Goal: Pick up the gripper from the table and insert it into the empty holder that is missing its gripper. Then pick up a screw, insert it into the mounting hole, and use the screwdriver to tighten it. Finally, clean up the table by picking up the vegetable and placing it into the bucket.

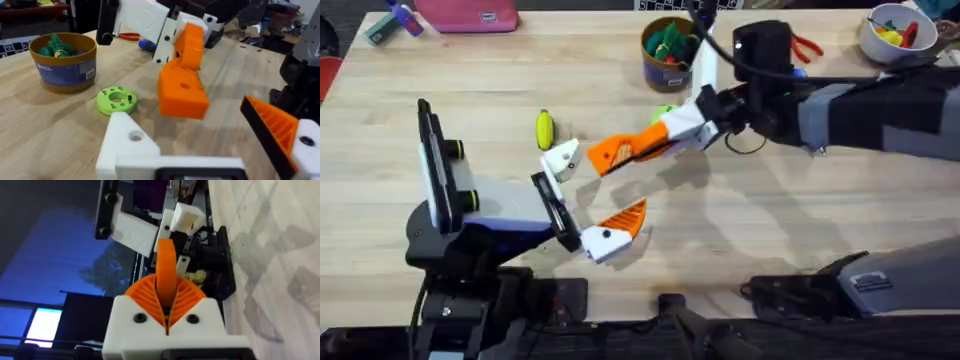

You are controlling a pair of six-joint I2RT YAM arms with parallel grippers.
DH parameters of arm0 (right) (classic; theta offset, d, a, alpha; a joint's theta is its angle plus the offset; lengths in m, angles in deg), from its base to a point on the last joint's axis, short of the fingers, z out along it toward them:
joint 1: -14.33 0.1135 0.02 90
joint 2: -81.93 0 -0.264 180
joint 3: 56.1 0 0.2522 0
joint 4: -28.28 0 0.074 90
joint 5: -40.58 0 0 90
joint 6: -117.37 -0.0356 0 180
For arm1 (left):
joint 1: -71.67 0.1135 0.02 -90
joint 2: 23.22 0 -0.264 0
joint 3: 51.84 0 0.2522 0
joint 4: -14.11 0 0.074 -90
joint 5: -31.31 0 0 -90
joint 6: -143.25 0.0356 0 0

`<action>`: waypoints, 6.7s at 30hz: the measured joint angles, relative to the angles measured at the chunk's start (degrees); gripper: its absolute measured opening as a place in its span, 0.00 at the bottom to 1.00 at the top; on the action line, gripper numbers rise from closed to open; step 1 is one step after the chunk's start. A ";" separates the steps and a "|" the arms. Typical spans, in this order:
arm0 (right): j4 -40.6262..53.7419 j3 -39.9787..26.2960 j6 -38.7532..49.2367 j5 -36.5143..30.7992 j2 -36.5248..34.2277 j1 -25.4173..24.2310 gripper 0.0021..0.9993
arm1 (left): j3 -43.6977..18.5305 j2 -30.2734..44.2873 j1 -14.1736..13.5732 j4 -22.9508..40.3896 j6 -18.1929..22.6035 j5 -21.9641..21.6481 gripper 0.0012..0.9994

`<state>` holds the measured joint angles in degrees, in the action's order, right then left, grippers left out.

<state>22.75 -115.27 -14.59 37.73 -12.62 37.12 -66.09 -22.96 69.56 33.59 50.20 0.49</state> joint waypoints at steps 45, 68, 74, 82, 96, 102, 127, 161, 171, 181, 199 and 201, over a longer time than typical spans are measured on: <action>0.02 -4.00 -10.36 -1.62 -7.48 5.25 0.01 | 0.00 0.00 0.00 0.00 0.00 -0.02 0.99; -0.08 -6.81 -10.21 -6.78 -7.48 6.18 0.01 | 0.00 0.02 0.00 0.04 0.37 0.00 0.99; -0.24 -7.30 -9.61 -9.04 -7.48 7.10 0.01 | 0.00 0.02 0.00 0.04 0.15 -0.02 0.99; -0.17 -7.91 -9.48 -10.24 -7.48 7.89 0.01 | 0.00 0.02 0.02 0.00 -0.02 -0.50 0.99; -0.37 -8.37 -10.39 -12.22 -7.48 9.43 0.01 | 0.00 0.05 0.17 -0.09 -0.26 -1.09 0.99; -0.39 -8.44 -12.69 -12.39 -7.48 9.47 0.01 | 0.00 0.04 0.17 -0.09 -0.44 -1.18 0.99; -16.20 -4.33 -21.93 -14.48 -7.48 9.91 0.01 | -0.04 0.00 0.39 -0.15 0.82 -2.23 0.99; -16.31 -4.28 -24.15 -16.04 -7.48 10.36 0.93 | -0.07 0.00 0.00 0.08 0.63 -0.28 0.99; -16.28 -4.28 -24.08 -17.26 -7.48 10.39 0.96 | -0.07 0.00 0.00 0.09 0.65 -0.22 0.99; -4.15 -4.24 -16.18 -21.97 -4.58 8.98 0.96 | -0.07 0.00 0.00 0.09 0.66 -0.22 0.99; 65.38 -24.60 22.40 -50.53 14.16 0.11 0.96 | -0.07 0.00 0.00 0.09 0.63 -0.22 0.99; 69.82 -28.24 25.19 -56.22 14.09 0.21 0.96 | -0.07 0.00 0.00 0.09 0.64 -0.22 0.99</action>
<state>92.57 -143.51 10.60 -18.49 1.47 37.33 -66.16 -22.96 69.56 33.68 50.84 0.27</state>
